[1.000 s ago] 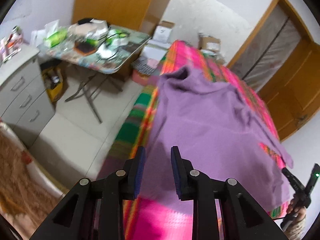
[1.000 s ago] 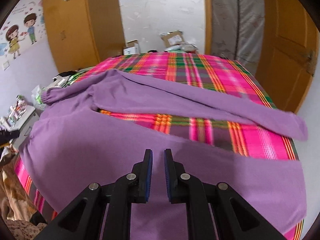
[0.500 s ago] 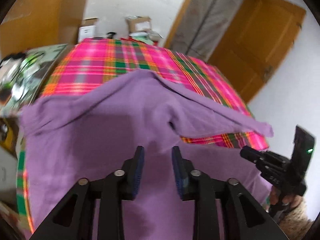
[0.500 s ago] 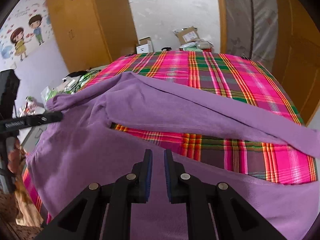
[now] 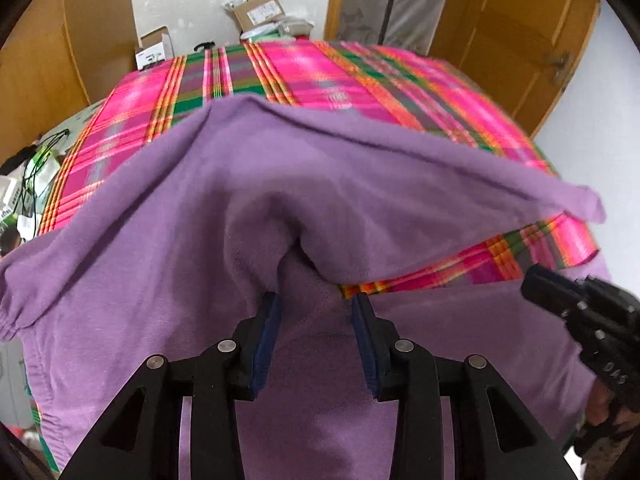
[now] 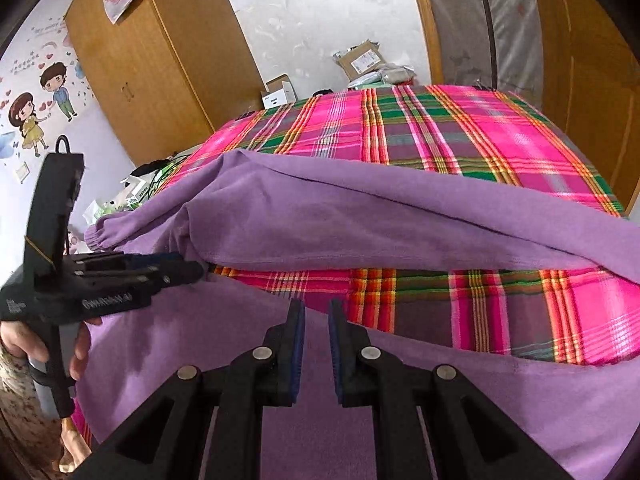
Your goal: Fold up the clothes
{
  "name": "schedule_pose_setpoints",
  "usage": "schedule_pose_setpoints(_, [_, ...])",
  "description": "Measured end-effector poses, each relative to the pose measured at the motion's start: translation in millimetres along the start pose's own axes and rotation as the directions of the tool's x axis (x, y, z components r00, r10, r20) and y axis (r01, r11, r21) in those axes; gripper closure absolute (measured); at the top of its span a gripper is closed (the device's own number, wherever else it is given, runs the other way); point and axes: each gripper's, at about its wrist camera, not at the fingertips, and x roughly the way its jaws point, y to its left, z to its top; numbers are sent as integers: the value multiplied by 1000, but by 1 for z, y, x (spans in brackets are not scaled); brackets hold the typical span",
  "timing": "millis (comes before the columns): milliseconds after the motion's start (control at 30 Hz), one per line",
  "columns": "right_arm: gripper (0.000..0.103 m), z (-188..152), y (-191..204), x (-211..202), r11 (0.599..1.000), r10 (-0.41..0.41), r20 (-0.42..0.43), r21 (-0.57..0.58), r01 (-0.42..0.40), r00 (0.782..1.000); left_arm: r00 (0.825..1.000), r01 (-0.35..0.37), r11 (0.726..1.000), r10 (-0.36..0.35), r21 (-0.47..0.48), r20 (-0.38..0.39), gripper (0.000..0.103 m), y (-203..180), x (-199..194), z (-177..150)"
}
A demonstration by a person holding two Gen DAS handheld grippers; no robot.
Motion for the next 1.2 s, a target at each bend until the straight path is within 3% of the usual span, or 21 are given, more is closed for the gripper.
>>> schedule_pose_setpoints(233, [91,0,-9,7,1000,5,-7,24,-5,1000,999,-31,999,31,27,17,65,-4,5,3])
schedule_pose_setpoints(300, [91,0,-13,7,1000,-4,-4,31,4,1000,999,-28,999,28,30,28,74,-2,3,2])
schedule_pose_setpoints(367, [91,2,-17,6,999,-15,2,40,15,1000,999,9,1000,-9,5,36,91,6,-1,3])
schedule_pose_setpoints(433, [91,3,-25,2,998,-33,12,57,33,999,997,61,998,-59,-32,48,94,16,-6,2])
schedule_pose_setpoints(533, [91,4,-43,-5,993,-85,23,88,83,996,991,122,989,-116,-79,74,96,25,-14,-3])
schedule_pose_setpoints(833, [91,2,-105,-38,949,-244,49,215,229,968,972,209,971,-193,-119,131,97,37,-36,-18])
schedule_pose_setpoints(1033, [91,10,-127,-46,932,-315,43,203,301,948,978,192,970,-176,-148,114,100,45,-34,-27])
schedule_pose_setpoints(1200, [91,25,-128,-35,945,-299,30,147,291,954,981,180,967,-163,-182,106,101,54,-30,-30])
